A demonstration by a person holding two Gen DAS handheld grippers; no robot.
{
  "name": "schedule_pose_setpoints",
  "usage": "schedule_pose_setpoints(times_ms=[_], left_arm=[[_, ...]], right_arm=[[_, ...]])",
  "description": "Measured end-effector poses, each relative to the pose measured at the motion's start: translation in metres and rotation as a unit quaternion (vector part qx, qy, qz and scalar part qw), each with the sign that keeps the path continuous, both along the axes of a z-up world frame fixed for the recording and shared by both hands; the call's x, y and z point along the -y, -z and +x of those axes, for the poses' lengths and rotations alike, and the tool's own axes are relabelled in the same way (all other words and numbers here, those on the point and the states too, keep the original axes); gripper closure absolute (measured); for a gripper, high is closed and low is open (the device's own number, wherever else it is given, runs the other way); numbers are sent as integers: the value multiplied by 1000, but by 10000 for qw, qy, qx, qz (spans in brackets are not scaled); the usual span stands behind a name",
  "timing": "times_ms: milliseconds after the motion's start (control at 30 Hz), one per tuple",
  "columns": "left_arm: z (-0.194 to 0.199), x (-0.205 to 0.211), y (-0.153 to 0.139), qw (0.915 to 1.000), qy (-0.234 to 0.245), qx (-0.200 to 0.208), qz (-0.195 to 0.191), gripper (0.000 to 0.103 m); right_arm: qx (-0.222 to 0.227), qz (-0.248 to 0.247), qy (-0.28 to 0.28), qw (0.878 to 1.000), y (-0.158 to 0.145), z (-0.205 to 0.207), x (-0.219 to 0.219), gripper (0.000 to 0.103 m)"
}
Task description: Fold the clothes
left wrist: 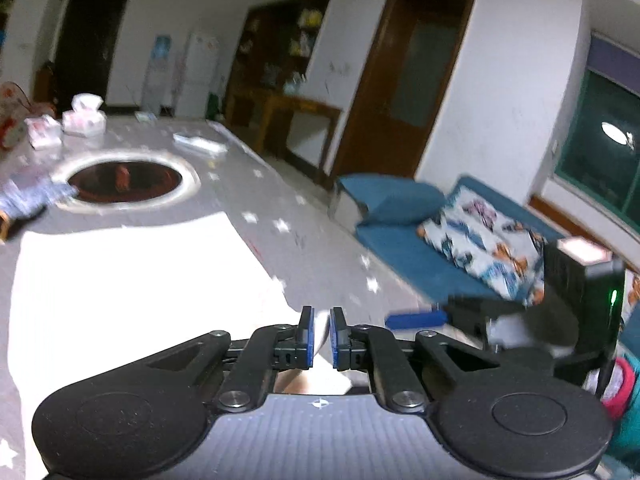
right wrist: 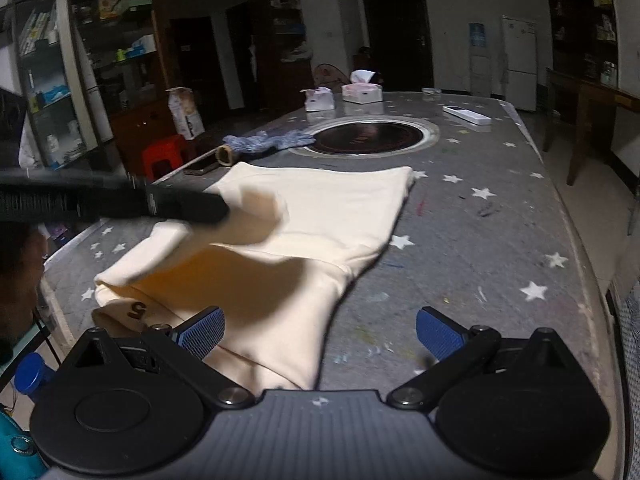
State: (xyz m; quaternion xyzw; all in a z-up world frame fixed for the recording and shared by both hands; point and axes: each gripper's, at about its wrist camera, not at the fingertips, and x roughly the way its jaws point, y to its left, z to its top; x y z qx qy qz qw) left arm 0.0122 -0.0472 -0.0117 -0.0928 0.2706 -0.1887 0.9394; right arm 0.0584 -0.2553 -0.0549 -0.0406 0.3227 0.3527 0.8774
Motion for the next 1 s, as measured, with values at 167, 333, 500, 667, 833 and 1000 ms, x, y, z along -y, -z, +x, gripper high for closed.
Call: schedule_pose_setpoints(times_ms=[167, 333, 500, 667, 833, 1000], left_arm=[[-4, -10, 8, 9999, 29, -114, 7, 67], [-8, -19, 15, 9997, 58, -229, 13, 66], [-16, -42, 24, 9991, -178, -381, 103, 68], [-28, -71, 32, 9966, -560, -552, 237, 68], [-40, -100, 41, 9922, -941, -723, 372, 77], [-50, -129, 49, 9862, -1305, -883, 501, 77]], right_arm=[[49, -55, 113, 9999, 0, 0, 4, 0], [106, -28, 236, 9997, -5, 3, 6, 0], [238, -92, 120, 9996, -9, 7, -7, 0], [274, -165, -68, 9995, -8, 16, -31, 0], [263, -348, -272, 9987, 1, 19, -53, 0], [251, -556, -470, 9970, 10, 22, -73, 0]])
